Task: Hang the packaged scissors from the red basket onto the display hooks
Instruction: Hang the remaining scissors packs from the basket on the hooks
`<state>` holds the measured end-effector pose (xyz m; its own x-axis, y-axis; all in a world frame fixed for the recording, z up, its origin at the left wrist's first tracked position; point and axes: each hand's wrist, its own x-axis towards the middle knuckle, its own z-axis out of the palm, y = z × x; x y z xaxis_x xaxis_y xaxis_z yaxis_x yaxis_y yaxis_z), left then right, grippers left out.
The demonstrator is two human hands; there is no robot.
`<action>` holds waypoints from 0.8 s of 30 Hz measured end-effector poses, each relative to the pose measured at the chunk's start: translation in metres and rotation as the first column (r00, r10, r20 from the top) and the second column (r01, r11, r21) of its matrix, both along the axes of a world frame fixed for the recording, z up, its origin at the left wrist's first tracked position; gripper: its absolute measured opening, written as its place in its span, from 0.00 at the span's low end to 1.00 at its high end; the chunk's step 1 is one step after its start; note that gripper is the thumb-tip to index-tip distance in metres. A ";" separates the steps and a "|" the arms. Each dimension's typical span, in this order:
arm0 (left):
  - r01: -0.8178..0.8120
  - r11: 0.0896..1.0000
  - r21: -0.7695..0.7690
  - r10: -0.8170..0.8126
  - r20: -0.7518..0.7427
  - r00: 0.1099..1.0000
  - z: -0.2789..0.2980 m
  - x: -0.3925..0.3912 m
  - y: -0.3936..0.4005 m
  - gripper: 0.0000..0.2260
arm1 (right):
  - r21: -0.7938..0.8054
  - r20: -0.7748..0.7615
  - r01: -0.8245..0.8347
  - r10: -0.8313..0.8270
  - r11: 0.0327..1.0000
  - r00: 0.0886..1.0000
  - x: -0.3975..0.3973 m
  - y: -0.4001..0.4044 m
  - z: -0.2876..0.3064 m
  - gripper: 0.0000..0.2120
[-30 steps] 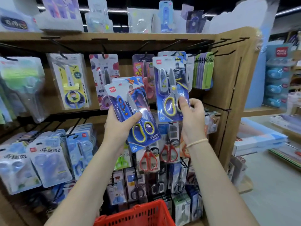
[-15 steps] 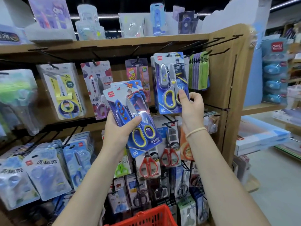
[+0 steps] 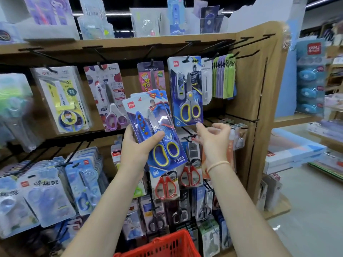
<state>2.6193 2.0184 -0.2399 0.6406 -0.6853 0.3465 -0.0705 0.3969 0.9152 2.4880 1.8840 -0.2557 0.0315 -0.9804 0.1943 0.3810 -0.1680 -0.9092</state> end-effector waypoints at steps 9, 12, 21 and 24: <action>-0.011 1.000 0.010 0.010 0.037 0.999 0.004 -0.005 -0.007 0.29 | -0.184 -0.288 -0.403 0.343 0.896 0.894 0.001 0.039 -0.022 0.16; 0.009 1.000 0.020 -0.011 0.055 0.998 0.007 -0.003 -0.003 0.31 | -0.185 -0.175 -0.391 0.361 0.902 0.916 0.001 0.037 -0.022 0.12; 0.021 0.999 -0.040 -0.019 0.044 0.999 0.007 0.004 -0.003 0.21 | -0.246 0.096 -0.188 0.217 0.951 0.972 -0.012 0.012 0.015 0.07; -0.009 0.997 -0.077 0.012 0.032 0.999 0.011 0.002 -0.006 0.20 | -0.255 0.087 -0.131 0.158 0.958 0.984 -0.011 0.000 0.035 0.09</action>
